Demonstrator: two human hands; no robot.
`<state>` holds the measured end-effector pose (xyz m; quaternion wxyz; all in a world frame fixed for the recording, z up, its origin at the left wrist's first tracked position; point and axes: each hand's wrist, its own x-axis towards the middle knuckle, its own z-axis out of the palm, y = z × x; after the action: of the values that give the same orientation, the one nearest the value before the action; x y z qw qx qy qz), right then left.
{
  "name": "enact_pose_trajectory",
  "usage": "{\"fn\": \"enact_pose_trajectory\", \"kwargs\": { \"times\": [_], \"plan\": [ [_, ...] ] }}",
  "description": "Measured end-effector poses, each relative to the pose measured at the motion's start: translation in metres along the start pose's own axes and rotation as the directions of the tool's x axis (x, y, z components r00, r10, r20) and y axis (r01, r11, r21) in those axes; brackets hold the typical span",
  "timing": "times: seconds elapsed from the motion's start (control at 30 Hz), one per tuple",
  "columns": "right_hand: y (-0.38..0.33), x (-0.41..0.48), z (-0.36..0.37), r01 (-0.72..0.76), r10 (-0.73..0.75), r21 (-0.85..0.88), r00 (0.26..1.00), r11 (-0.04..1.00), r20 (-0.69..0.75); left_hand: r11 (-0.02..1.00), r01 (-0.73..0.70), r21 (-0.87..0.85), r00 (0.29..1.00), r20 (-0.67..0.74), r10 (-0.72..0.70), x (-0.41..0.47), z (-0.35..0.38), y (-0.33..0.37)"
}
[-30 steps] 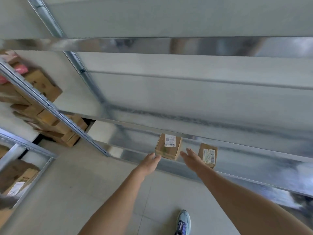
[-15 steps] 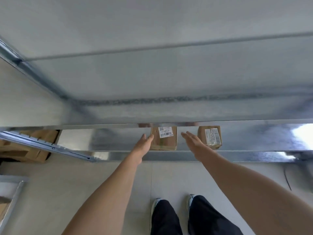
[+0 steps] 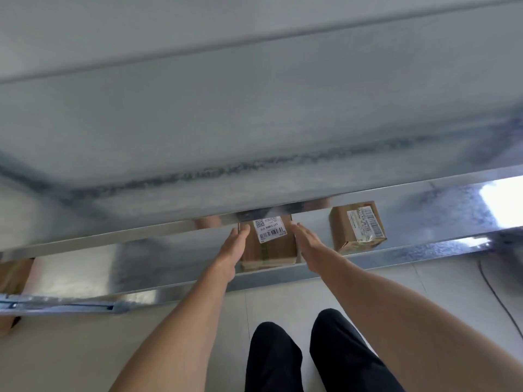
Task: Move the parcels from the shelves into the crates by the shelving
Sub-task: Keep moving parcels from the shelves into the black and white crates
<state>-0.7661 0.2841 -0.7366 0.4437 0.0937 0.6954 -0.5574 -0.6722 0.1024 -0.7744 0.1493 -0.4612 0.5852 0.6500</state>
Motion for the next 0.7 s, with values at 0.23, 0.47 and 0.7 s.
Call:
{"fn": "enact_pose_trajectory", "kwargs": {
  "times": [0.23, 0.47, 0.7],
  "plan": [
    [-0.006, -0.008, 0.01, 0.061, -0.06, 0.033, 0.998, 0.998, -0.016, 0.998, -0.013, -0.058, 0.999, 0.041, 0.015, -0.022, 0.004, 0.02],
    [-0.035, -0.085, -0.019, 0.128, -0.123, 0.056, 0.988, 0.99, -0.09, 0.997, -0.074, -0.027, 0.989, 0.128, 0.077, -0.118, 0.024, 0.068],
    [-0.044, -0.2, -0.058, 0.057, -0.022, 0.141, 0.971, 0.988, -0.238, 0.997, -0.014, 0.074, 0.946, 0.324, -0.011, -0.192, 0.062, 0.073]
  ]
}}
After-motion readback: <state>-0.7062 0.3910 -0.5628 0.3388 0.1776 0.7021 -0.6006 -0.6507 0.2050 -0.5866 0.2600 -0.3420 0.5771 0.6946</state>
